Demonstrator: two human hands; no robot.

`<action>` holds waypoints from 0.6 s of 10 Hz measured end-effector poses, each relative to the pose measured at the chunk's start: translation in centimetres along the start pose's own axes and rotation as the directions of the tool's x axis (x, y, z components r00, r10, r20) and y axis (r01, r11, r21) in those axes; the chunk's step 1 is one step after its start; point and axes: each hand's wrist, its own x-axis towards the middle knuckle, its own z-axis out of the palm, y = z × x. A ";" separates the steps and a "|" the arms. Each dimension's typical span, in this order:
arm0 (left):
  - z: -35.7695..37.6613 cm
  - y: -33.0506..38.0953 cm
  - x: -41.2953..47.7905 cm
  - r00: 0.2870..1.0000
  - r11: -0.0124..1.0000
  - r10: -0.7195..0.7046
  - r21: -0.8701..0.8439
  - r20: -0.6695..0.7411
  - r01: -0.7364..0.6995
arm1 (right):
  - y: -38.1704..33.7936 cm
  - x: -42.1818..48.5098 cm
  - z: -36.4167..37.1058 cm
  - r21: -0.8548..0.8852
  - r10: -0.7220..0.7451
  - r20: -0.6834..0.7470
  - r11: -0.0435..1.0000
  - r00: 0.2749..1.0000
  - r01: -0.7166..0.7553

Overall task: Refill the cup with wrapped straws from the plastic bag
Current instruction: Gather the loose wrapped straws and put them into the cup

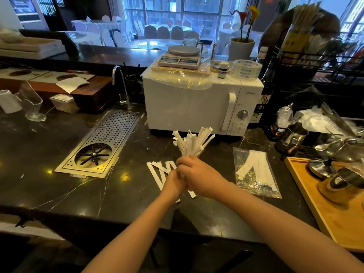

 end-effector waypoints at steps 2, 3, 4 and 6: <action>-2.0 -2.0 0.9 0.987 0.999 0.024 -0.035 -0.159 -0.029 | -1.5 2.4 0.8 0.115 -0.001 -0.001 0.993 1.000 0.001; -3.0 -1.9 0.6 0.978 0.999 0.007 -0.048 -0.210 -0.018 | -2.3 3.2 0.7 0.150 -0.022 -0.002 0.988 1.000 0.022; -3.9 -1.8 0.6 0.968 0.996 0.027 -0.076 -0.250 -0.048 | -2.7 4.0 0.8 0.185 -0.040 -0.007 0.982 0.999 0.041; -5.8 -3.1 1.5 0.938 0.989 -0.040 -0.146 -0.345 -0.012 | -3.1 5.0 0.9 0.355 0.062 -0.188 0.935 0.980 0.009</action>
